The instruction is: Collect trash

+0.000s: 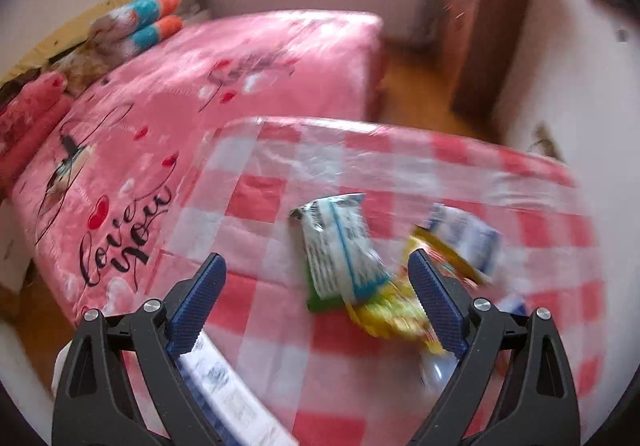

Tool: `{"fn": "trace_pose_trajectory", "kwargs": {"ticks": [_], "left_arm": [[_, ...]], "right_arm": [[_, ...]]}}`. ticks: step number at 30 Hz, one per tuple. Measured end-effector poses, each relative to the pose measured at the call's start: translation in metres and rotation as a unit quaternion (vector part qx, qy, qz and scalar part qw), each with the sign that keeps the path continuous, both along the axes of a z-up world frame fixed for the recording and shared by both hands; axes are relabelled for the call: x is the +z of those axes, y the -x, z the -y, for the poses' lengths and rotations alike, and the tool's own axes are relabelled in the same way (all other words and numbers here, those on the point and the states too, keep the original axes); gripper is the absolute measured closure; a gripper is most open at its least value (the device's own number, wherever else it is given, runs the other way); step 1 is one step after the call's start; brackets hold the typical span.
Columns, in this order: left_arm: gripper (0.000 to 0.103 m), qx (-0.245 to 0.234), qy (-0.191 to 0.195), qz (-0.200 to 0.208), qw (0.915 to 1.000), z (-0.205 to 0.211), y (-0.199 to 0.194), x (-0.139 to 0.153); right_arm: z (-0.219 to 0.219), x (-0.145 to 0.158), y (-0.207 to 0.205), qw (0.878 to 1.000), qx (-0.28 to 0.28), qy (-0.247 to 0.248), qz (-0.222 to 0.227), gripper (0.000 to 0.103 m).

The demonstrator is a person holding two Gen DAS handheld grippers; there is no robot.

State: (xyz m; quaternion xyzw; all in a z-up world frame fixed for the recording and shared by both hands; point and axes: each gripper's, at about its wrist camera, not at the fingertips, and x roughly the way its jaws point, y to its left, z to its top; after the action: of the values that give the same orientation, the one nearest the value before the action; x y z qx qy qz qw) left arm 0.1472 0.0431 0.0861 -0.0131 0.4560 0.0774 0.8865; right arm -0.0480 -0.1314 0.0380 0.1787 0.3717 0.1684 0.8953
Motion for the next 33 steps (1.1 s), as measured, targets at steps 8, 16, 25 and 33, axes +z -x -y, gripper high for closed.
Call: {"fn": "trace_pose_trajectory", "kwargs": {"ticks": [8,16,25,33], "left_arm": [[0.012,0.045,-0.023,-0.067,0.9965,-0.01,-0.059,-0.045],[0.045,0.01,-0.001,-0.071,0.9974,0.003,-0.072,-0.06],[0.056,-0.107,-0.028,-0.078,0.9908,0.051,-0.034,-0.065],[0.057,-0.244,-0.009,-0.106,0.9638,0.101,0.048,-0.064]], "right_arm": [[0.019,-0.005,-0.004,1.0,-0.01,-0.025,-0.013,0.008],[0.024,-0.007,-0.006,0.999,-0.012,-0.032,-0.018,0.008],[0.051,0.004,-0.002,0.997,-0.063,-0.031,0.012,0.008],[0.091,0.009,0.002,0.991,-0.128,-0.037,0.028,0.008]]}}
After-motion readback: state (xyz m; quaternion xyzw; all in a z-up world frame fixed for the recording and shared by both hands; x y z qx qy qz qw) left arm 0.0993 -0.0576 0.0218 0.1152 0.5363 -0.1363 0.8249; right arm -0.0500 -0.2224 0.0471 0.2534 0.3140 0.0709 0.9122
